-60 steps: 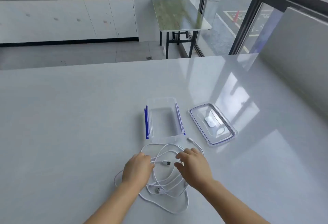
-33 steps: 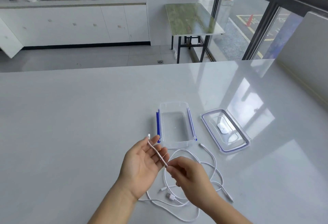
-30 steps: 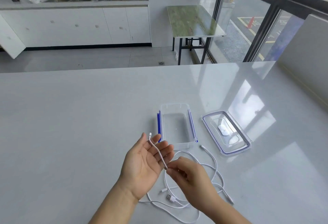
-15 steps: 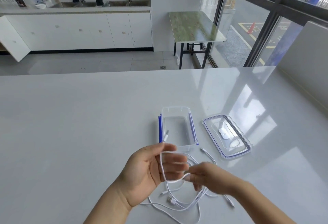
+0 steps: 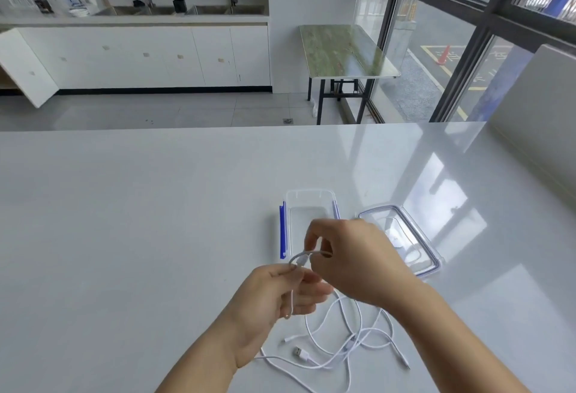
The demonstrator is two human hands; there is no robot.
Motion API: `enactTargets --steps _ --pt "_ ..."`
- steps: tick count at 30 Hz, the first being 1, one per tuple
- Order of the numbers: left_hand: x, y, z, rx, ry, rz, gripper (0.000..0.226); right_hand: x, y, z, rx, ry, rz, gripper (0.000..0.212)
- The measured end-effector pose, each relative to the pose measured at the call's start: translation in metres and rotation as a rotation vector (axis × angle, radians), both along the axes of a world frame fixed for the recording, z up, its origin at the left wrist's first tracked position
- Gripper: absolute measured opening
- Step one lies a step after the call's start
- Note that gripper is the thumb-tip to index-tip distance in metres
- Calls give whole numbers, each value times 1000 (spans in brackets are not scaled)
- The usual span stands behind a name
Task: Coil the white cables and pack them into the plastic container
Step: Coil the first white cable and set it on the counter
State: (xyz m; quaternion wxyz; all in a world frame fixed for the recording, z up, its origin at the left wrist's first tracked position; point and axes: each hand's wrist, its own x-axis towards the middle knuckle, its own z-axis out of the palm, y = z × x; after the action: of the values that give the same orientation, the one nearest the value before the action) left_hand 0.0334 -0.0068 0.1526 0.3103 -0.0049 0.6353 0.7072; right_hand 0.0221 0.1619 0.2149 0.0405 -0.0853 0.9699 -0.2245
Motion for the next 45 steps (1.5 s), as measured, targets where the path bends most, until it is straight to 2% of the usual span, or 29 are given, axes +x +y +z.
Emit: enactTargets --steps 3,5,9,13,14,16,18,20,23,25,27,29,31,34,37,39,41,43,45 --pt "-1 -2 -5 315 -123 155 40 25 -7 -13 -256 45 -66 15" --pt "0 -2 -3 517 -195 187 45 40 -16 -24 -413 74 -34 25" --pt "1 -5 4 790 -283 199 65 62 -24 -41 -438 199 -8 44" --pt "-5 -9 11 933 -261 270 93 77 -18 -56 -391 302 16 40" --pt "-7 -11 13 963 -255 279 95 80 -17 -59 -436 246 23 38" --pt "-9 -15 17 1015 -248 260 98 82 -12 -68 -548 -6 41 33" --pt "-9 -19 21 1025 -234 203 98 75 -2 -80 -560 -267 65 18" --pt "-6 -21 25 967 -210 144 99 60 11 -88 -449 -354 63 9" --pt "-1 -17 24 838 -175 47 103 30 31 -82 -165 -281 53 26" --pt "3 -13 23 782 -170 -16 106 8 38 -66 85 -164 95 27" --pt "5 -9 20 722 -186 -76 108 -13 39 -46 226 -85 143 25" --pt "7 -5 17 631 -204 -141 111 -30 33 -24 211 -98 187 20" --pt "7 -3 12 524 -218 -209 112 -45 26 -3 131 -206 253 7" --pt "8 -2 5 376 -248 -290 115 -57 11 21 123 -357 372 29" --pt "6 0 -3 291 -261 -283 117 -52 -6 35 170 -251 468 35" --pt "3 1 -7 301 -260 -213 117 -36 -14 38 282 -43 485 35" --pt "1 2 -10 392 -239 -91 109 -16 -19 33 419 168 476 32" --pt "0 3 -7 544 -238 25 103 2 -21 30 511 195 395 26" --pt "-1 2 -6 679 -240 112 101 15 -18 26 495 178 271 21"
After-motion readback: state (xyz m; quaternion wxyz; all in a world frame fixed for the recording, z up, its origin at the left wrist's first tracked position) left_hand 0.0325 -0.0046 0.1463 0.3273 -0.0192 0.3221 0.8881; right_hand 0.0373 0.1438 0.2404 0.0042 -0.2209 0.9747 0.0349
